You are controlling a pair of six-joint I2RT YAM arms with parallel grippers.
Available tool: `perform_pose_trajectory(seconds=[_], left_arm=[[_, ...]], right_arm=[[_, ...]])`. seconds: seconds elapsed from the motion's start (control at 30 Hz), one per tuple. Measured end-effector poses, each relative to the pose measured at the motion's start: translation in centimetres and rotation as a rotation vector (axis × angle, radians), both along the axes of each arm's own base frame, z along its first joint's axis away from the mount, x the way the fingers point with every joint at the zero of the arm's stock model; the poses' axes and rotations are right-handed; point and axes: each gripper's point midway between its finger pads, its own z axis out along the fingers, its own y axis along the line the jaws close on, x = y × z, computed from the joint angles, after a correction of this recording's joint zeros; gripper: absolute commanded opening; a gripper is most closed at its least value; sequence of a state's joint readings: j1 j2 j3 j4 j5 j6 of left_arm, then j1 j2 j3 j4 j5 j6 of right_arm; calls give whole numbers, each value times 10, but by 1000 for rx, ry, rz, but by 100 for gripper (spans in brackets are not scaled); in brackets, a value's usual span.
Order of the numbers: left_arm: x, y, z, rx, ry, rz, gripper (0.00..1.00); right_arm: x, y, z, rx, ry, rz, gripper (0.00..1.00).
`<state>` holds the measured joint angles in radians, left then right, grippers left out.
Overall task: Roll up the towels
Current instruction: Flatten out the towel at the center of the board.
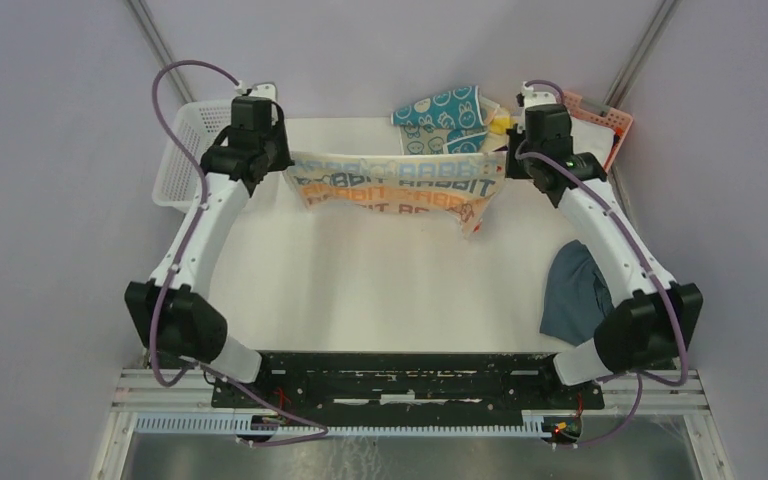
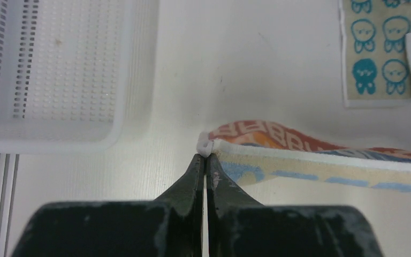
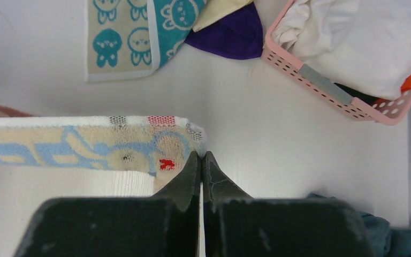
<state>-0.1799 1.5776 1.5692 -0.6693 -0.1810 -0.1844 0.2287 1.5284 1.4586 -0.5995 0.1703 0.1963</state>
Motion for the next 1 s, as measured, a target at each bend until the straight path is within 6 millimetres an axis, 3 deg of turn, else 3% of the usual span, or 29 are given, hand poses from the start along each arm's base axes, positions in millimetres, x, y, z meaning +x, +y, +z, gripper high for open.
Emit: perform_pose_trajectory(seconds=[0.1,0.3,0.4,0.43,0.47,0.57,0.67,0.8,1.0], left_arm=[[-22,4,37,-19,-105,1,3],[-77,9,56,-45,-174,-21,3],[-104,9,68,-70,-217,-48,3],[-113,8,71,-78,-230,-57,3],[-126,7,76,-93,-246,-74,3],[-134,3,73,-113,-244,-94,3],[-131,-1,53,-123,-186,-104,3],[-105,-5,-3,-100,-18,-95,3],[-59,-12,-117,-53,276,-72,3]], right_arm=[[-21,-3,36,30,-108,9,0],[-77,-1,75,105,-227,80,1],[-104,1,83,132,-248,121,0],[-121,3,84,147,-244,149,0],[-126,3,84,152,-241,157,0],[-132,5,80,161,-223,170,0],[-126,7,63,158,-165,163,1],[-94,6,19,119,-41,113,1],[-33,3,-96,38,199,27,0]])
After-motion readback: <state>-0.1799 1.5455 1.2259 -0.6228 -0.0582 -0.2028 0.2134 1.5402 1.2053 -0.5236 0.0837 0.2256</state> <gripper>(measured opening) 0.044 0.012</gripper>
